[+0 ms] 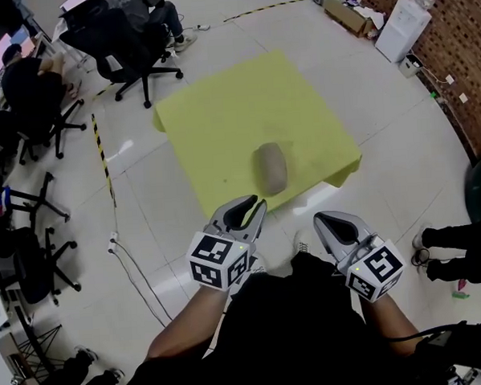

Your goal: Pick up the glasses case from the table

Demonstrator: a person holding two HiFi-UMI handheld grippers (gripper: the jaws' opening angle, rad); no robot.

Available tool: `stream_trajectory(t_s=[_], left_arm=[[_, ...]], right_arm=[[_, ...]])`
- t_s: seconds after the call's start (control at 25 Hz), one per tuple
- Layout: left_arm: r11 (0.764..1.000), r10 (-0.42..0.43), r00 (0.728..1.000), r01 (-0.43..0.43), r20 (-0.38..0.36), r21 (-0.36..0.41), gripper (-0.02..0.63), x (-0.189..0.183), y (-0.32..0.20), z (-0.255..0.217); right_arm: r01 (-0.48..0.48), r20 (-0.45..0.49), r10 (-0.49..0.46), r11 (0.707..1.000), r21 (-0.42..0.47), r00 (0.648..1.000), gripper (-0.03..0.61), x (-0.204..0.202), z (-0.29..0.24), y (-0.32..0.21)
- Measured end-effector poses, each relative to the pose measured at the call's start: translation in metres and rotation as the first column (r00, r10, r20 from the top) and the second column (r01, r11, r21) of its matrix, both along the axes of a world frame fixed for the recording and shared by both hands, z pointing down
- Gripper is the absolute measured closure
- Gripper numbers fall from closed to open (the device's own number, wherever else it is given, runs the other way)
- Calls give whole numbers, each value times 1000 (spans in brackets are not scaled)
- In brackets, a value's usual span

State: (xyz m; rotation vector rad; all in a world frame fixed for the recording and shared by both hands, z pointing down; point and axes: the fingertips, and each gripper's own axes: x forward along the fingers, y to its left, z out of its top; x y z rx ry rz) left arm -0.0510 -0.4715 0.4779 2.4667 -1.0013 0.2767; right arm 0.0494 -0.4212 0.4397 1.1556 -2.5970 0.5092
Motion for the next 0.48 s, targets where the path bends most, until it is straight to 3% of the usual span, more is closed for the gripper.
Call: stream_trajectory(t_s=[0.28, 0.48], left_arm=[[994, -72, 995, 77, 73, -76, 489, 12, -45, 47], [969, -127, 987, 145, 102, -198, 388, 22, -79, 97]], right_arm=[[61, 12, -61, 997, -50, 998, 575, 13, 20, -45], [108, 28, -107, 993, -49, 994, 575, 23, 28, -86]])
